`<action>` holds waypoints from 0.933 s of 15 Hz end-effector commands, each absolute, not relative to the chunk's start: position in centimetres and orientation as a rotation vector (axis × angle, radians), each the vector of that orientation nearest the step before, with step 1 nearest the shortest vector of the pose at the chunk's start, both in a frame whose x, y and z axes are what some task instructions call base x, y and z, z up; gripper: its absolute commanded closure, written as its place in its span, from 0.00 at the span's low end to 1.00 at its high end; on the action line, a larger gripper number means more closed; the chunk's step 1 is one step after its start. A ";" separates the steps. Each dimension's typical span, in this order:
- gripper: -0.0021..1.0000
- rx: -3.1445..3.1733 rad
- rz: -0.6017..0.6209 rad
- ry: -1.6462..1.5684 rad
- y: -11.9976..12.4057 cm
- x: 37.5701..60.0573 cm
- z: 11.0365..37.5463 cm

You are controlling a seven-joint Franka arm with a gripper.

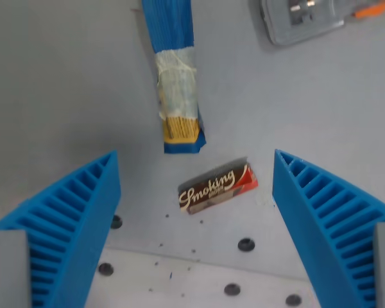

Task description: Pick up the blue bag

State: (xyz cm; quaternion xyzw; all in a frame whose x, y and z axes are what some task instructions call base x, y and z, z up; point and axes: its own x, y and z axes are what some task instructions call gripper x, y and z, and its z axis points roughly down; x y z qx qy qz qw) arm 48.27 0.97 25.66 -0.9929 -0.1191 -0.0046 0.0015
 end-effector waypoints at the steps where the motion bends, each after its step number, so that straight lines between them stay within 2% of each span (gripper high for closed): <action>1: 0.00 -3.111 -0.195 -0.525 0.8 47.8 24.3; 4: 0.00 -3.115 -0.186 -0.479 0.6 47.9 22.8; 9: 0.00 -3.113 -0.140 -0.453 -1.5 47.8 25.3; 13: 0.00 -3.113 -0.112 -0.445 -4.0 46.3 27.2; 14: 1.00 -3.115 -0.115 -0.437 -4.6 45.9 27.7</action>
